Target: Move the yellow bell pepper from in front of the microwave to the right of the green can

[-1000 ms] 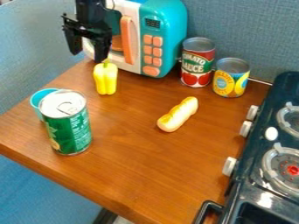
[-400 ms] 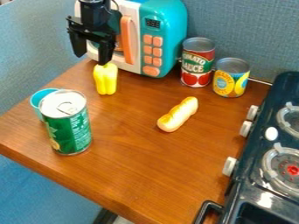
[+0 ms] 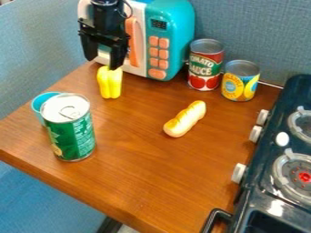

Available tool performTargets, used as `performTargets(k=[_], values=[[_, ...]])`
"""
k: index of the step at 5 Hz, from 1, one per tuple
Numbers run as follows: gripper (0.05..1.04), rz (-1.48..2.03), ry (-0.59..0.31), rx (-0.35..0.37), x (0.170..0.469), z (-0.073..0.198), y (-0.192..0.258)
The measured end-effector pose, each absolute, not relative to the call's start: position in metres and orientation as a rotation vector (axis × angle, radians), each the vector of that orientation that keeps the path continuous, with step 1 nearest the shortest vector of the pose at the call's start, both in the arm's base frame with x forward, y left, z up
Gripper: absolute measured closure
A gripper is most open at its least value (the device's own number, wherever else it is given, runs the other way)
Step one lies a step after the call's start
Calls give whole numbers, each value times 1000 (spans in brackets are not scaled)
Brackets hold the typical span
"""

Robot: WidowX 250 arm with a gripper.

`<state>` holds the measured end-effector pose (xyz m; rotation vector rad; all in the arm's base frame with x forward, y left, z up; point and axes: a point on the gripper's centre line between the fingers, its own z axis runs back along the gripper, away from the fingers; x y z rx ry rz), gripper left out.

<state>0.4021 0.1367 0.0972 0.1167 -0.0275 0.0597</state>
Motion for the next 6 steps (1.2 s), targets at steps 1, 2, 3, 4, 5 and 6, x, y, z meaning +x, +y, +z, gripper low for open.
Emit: performTargets(k=[1,2,3,4,5,6], values=[[84,38,-29,120,405,95,130],[84,9,6,121,405,81,128],[84,13,12,128,410,77,130],[117,14,21,141,412,74,133],[352,20,11,145,414,74,134],[533,22,8,141,414,76,133]])
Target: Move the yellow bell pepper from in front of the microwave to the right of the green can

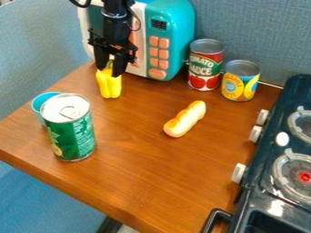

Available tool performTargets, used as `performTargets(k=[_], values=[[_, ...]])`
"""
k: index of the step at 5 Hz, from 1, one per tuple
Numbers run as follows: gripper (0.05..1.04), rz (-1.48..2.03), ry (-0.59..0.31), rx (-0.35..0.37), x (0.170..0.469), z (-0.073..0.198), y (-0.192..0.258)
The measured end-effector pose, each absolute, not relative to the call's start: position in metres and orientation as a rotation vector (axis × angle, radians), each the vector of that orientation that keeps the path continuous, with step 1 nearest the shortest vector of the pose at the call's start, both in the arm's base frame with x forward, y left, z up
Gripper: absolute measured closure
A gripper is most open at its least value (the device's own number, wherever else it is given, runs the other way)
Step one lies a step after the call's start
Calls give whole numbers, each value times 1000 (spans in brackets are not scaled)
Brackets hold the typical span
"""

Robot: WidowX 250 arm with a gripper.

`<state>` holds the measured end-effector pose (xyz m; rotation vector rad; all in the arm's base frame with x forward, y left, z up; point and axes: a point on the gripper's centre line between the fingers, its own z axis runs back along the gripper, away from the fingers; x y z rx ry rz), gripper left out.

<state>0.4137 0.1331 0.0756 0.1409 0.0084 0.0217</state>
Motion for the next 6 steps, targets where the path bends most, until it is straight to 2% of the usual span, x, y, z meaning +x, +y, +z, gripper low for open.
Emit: performTargets(k=[1,2,3,4,5,6], values=[[756,28,-5,117,414,79,130],[907,44,-13,78,411,83,130],[958,84,-28,62,407,90,140],[966,71,-49,64,396,106,139],[966,29,-143,45,380,157,125],[966,-22,-126,1,359,175,110]])
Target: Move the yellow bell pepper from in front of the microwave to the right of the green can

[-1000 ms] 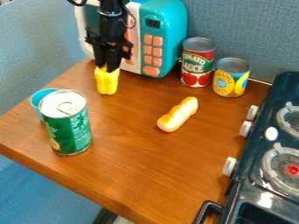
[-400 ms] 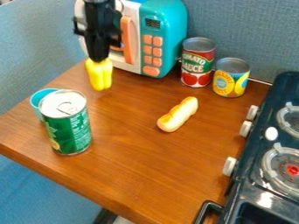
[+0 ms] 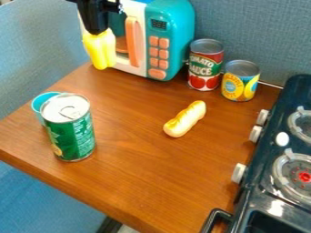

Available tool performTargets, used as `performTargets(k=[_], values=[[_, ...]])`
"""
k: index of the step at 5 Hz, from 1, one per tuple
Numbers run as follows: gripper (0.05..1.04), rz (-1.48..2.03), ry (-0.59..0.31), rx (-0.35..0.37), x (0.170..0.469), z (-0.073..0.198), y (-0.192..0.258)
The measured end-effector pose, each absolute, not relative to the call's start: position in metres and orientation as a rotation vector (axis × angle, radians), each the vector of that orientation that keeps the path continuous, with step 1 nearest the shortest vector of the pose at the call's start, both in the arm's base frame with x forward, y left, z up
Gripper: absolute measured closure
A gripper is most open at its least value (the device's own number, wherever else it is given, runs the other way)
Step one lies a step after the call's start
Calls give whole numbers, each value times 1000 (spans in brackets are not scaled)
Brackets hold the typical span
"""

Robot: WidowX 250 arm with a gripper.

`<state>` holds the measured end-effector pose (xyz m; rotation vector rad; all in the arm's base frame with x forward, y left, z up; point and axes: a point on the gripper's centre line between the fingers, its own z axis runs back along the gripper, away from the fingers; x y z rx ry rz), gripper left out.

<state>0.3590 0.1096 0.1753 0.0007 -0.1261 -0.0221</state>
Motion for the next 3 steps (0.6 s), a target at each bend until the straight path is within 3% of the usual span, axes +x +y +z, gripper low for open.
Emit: performTargets(k=[1,3], values=[[966,-109,-63,-27,338,175,86],[966,-288,31,-16,293,136,36]])
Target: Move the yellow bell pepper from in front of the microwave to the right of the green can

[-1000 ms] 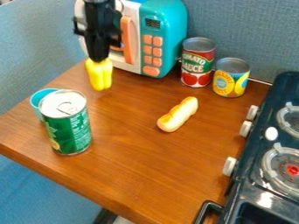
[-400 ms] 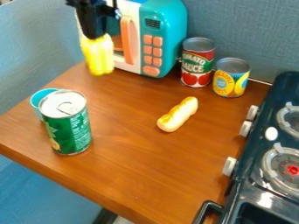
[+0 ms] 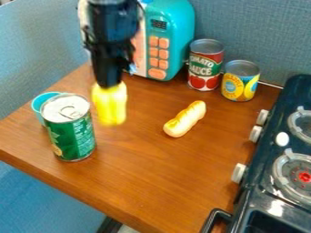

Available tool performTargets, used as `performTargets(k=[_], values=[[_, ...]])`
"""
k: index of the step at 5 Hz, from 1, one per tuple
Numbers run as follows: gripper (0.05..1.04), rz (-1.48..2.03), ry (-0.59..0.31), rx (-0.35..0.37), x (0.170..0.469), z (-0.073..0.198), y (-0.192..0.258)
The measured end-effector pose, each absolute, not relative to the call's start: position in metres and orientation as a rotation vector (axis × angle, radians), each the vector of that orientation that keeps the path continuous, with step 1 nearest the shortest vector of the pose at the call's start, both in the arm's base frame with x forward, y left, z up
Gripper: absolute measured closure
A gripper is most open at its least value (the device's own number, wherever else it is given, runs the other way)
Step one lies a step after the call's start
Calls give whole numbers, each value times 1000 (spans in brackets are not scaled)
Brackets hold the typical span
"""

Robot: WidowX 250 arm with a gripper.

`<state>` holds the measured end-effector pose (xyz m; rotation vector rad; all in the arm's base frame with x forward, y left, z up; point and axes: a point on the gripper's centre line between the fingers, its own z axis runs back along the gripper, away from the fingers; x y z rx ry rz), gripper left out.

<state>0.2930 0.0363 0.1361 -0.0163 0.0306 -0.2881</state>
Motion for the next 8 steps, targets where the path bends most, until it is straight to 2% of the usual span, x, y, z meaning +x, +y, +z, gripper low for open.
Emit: performTargets(k=[1,2,4,6,7,8], values=[[966,-374,46,-19,282,125,13],[966,-387,43,-19,280,116,9],[966,-402,38,-28,290,79,6],[936,-434,37,-40,291,73,-3],[726,-433,55,-43,288,73,-2],[390,-432,57,-46,287,74,-2]])
